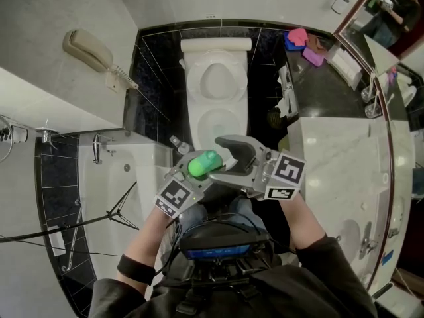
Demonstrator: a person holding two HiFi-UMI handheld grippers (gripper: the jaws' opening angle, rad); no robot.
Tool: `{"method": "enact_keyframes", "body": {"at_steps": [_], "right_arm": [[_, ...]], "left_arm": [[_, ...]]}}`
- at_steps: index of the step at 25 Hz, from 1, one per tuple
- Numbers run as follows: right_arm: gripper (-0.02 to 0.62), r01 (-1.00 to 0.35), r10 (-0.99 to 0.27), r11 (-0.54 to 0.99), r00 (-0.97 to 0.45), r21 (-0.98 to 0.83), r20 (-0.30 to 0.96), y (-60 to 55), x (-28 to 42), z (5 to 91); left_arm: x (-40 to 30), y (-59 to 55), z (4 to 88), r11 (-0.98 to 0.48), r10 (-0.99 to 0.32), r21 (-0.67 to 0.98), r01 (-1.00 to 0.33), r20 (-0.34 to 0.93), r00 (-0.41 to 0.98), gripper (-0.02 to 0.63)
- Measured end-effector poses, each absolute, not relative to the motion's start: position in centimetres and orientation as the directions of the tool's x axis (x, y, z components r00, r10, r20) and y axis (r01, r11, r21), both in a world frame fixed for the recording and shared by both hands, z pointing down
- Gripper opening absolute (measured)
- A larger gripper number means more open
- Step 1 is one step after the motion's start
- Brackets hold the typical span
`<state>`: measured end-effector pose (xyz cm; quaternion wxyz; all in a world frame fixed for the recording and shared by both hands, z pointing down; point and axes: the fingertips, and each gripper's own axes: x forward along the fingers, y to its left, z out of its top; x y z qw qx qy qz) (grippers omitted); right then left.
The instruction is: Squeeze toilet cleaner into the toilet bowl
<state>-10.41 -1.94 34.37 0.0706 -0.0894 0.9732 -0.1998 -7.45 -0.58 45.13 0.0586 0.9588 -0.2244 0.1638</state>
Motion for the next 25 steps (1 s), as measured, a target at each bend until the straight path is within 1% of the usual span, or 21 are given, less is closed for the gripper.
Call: {"method": "enact_keyframes", "body": {"at_steps": [3, 5, 6, 9, 14, 16, 20, 22, 25], "right_arm": [[0.353, -0.059, -0.126, 0.943, -0.974, -0.328, -0.187, -1.2, -9.8, 31.8], [0.340, -0.011, -0.068, 0.972, -0.970, -0.235, -0.234, -0.6, -9.3, 30.3], [0.311, 0.011, -0.039, 0.980, -0.969, -0.200, -0.246, -0.3, -9.2, 29.6], [0.302, 0.055, 0.025, 0.991, -0.972, -0.123, -0.234, 0.6, -9.4, 28.5], [0.257, 0.096, 0.084, 0.994, -0.978, -0.057, -0.189, 1.6, -9.9, 28.5], [0.252, 0.111, 0.099, 0.993, -0.977, -0.052, -0.188, 2.1, -9.9, 28.4], [0.221, 0.124, 0.111, 0.991, -0.971, -0.051, -0.212, 2.6, -9.8, 28.1], [0.221, 0.130, 0.115, 0.990, -0.966, -0.051, -0.230, 2.8, -9.7, 27.7], [0.202, 0.140, 0.125, 0.989, -0.961, -0.046, -0.247, 3.1, -9.7, 27.3]], "left_arm": [[-6.5, 1.4, 42.3, -0.937, -0.249, 0.173, -0.304, 0.279, 0.927, 0.183], [-6.3, 2.6, 41.3, -0.961, -0.136, 0.205, -0.187, 0.242, 0.961, 0.183], [-6.2, 3.1, 40.9, -0.968, -0.086, 0.212, -0.136, 0.228, 0.970, 0.183], [-5.7, 4.4, 39.2, -0.965, 0.026, 0.259, -0.028, 0.201, 0.979, 0.183], [-5.4, 5.6, 38.1, -0.960, 0.126, 0.271, 0.069, 0.199, 0.972, 0.183], [-5.2, 6.1, 37.9, -0.956, 0.163, 0.274, 0.105, 0.195, 0.967, 0.183], [-5.0, 7.1, 37.3, -0.947, 0.212, 0.279, 0.158, 0.173, 0.962, 0.183], [-4.9, 7.4, 37.3, -0.946, 0.228, 0.272, 0.179, 0.163, 0.960, 0.183], [-4.8, 7.7, 37.3, -0.939, 0.254, 0.274, 0.206, 0.150, 0.956, 0.183]]}}
